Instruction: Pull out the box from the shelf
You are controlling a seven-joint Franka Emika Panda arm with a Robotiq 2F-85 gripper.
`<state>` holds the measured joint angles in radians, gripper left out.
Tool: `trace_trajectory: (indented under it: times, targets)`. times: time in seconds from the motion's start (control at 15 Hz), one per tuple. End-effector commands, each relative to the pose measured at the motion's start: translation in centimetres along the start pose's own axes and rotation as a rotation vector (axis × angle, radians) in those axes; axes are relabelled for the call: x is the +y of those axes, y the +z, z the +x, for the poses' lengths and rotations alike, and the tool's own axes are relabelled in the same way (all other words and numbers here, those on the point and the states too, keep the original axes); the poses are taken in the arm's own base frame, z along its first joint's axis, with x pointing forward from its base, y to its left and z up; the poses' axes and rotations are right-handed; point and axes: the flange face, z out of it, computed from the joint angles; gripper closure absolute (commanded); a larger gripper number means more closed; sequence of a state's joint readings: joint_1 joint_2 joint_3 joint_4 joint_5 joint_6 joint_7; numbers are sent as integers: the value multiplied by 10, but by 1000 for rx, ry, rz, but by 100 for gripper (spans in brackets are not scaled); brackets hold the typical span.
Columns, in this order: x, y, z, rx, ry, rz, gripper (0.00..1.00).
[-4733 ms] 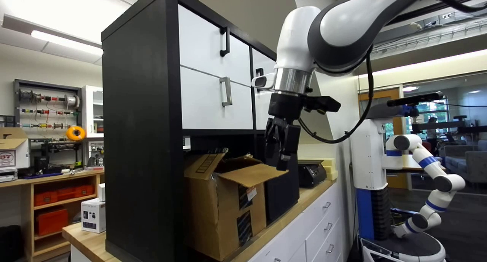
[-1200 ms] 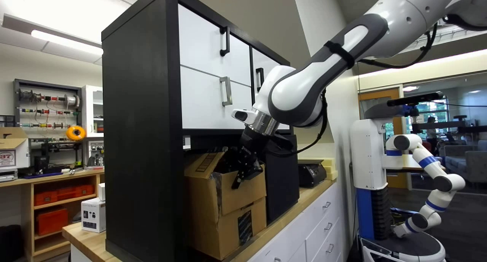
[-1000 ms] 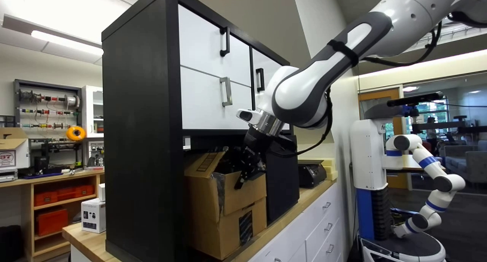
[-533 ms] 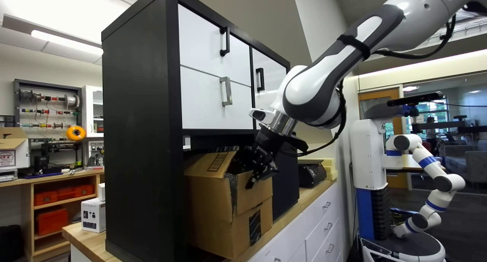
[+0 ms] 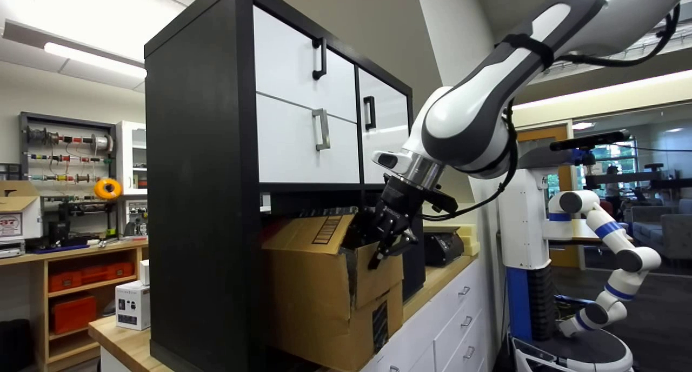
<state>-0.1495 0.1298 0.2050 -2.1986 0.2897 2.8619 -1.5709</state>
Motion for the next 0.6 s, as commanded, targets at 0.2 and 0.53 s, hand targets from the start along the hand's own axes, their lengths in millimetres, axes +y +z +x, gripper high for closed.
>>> trace_trajectory:
  times: [0.2,0.53]
  targets:
    - [-30,-38,-13,-20,18,-21,95]
    - [-50,-48,-18,-35,20,-4,95]
